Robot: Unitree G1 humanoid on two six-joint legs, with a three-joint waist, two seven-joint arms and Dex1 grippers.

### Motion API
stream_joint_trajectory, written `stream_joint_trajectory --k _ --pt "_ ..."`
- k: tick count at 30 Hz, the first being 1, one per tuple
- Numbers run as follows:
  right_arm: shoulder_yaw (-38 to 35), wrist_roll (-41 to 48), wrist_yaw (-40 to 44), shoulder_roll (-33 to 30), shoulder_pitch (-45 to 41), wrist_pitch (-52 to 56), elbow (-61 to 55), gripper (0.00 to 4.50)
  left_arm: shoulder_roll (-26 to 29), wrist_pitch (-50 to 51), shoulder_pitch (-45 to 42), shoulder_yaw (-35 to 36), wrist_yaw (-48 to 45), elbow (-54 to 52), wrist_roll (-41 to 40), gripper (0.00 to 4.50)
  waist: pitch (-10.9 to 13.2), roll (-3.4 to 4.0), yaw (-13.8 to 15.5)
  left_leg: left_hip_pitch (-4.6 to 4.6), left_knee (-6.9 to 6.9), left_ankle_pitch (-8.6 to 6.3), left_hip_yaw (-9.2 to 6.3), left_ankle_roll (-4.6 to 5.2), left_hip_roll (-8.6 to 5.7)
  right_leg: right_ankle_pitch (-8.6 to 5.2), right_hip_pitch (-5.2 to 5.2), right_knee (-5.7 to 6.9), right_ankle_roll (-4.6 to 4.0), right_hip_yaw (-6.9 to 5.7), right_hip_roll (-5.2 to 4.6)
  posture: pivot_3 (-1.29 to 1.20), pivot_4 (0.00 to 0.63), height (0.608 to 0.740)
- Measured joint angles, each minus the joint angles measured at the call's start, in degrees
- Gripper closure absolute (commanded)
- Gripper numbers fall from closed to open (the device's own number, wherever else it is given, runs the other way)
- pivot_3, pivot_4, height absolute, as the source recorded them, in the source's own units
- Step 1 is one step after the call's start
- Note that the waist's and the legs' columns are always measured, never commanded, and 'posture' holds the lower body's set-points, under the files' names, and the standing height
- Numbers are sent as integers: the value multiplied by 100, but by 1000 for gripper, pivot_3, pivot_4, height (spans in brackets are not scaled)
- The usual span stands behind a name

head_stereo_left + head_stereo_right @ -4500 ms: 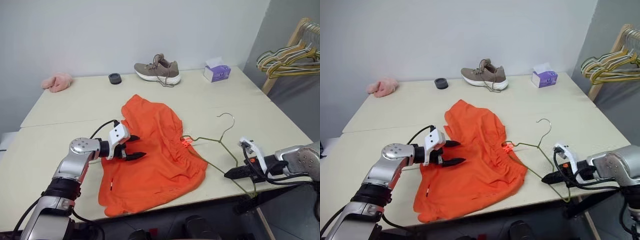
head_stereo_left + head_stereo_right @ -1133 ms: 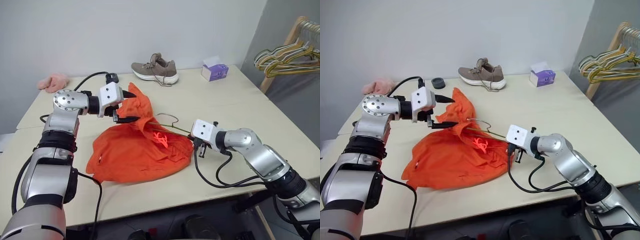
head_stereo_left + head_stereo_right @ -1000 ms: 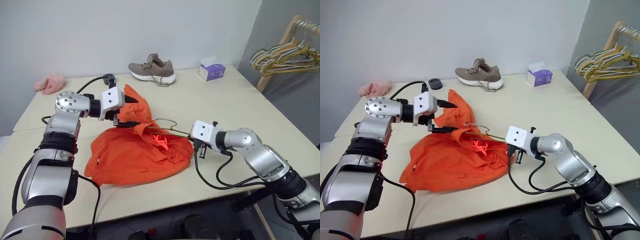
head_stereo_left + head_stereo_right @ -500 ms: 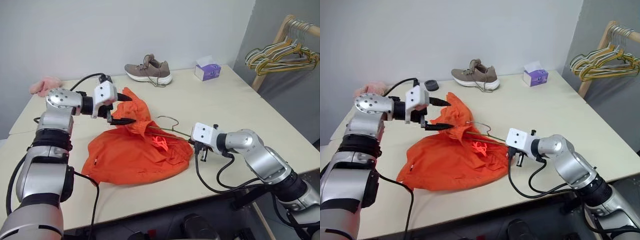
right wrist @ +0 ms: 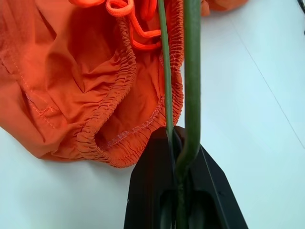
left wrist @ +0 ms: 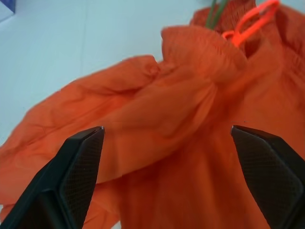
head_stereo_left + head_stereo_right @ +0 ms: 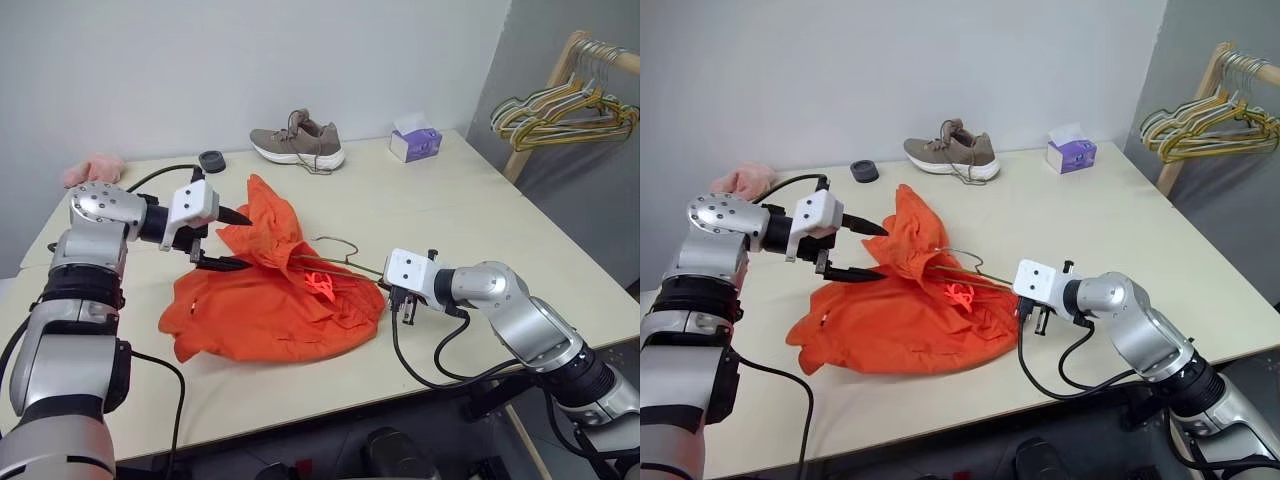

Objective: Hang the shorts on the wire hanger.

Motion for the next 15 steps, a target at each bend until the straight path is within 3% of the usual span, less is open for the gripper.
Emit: stream_joint_trajectory --k 6,14,15 --pt "0 0 97 67 -16 7 -7 4500 -431 -587 185 -173 243 -25 151 26 1 -2 1 -3 22 -1 0 1 -1 1 5 4 1 -1 0 -305 26 740" --pt "0 -2 139 155 -63 10 -158 4500 -664 -563 295 -352 330 -305 260 26 1 -3 -12 -4 28 -1 -2 1 0 1 5 10 1 -1 1 -311 24 740" --pt "0 -1 149 163 -63 10 -188 4500 -665 -540 295 -361 344 -305 267 203 2 -3 -12 -4 28 -1 -3 1 0 1 5 10 1 -1 1 -311 23 740"
